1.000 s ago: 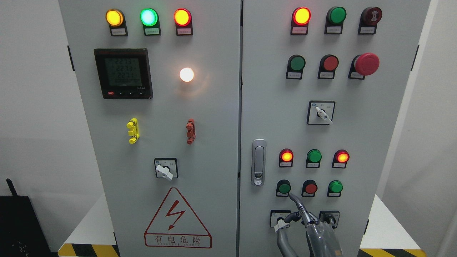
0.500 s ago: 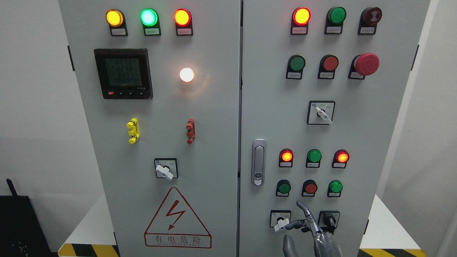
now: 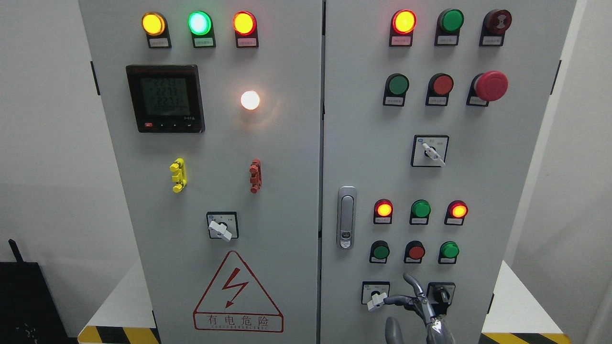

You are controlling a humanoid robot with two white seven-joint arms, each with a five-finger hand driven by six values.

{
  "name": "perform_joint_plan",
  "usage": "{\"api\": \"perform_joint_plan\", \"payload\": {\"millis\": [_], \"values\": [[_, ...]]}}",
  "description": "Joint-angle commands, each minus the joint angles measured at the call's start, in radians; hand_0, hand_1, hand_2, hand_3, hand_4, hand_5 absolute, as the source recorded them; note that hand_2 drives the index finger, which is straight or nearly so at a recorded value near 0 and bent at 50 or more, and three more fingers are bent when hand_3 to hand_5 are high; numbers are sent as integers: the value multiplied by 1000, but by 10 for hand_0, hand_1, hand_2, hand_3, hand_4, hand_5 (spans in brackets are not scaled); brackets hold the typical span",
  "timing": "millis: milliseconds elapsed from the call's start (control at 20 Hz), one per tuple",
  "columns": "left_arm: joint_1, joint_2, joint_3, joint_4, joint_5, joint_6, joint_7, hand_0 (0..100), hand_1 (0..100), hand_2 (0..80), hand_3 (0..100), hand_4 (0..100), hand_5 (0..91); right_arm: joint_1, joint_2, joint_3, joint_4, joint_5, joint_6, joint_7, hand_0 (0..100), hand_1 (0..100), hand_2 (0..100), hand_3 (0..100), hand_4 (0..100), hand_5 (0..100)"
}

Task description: Press green start button

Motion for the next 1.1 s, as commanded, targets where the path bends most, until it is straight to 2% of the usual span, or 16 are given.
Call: {"api": "perform_joint_plan", "payload": {"millis": [0,300,500,600,750,900,1050], "values": [[0,0,0,0,0,-1,0,120,556,0,0,0,0,44,0,33,-45,-85,11,-6,634,326,0,298,272,131],[0,0,0,0,0,-1,0,120,556,0,0,0,0,82,-2,54,-57,-154,11,-4,524,301,0,167,108,0],[0,0,0,0,0,-1,0,120,556,0,0,0,0,87,-3,61,-57,-194,12,-3,442,257,0,102,20,0],[0,0,0,0,0,-1,0,120,556,0,0,0,0,87,-5,61,-57,-219,12,-1,411,242,0,78,0,0],[0,0,0,0,0,-1,0,120,556,0,0,0,0,90,-2,61,-57,-222,12,42,365,215,0,41,0,0],[0,0,0,0,0,-1,0,120,556,0,0,0,0,90,-2,61,-57,-227,12,43,329,192,0,0,0,0],[0,0,0,0,0,-1,0,120,556,0,0,0,0,88,-2,61,-57,-243,12,45,293,176,0,0,0,0]]}}
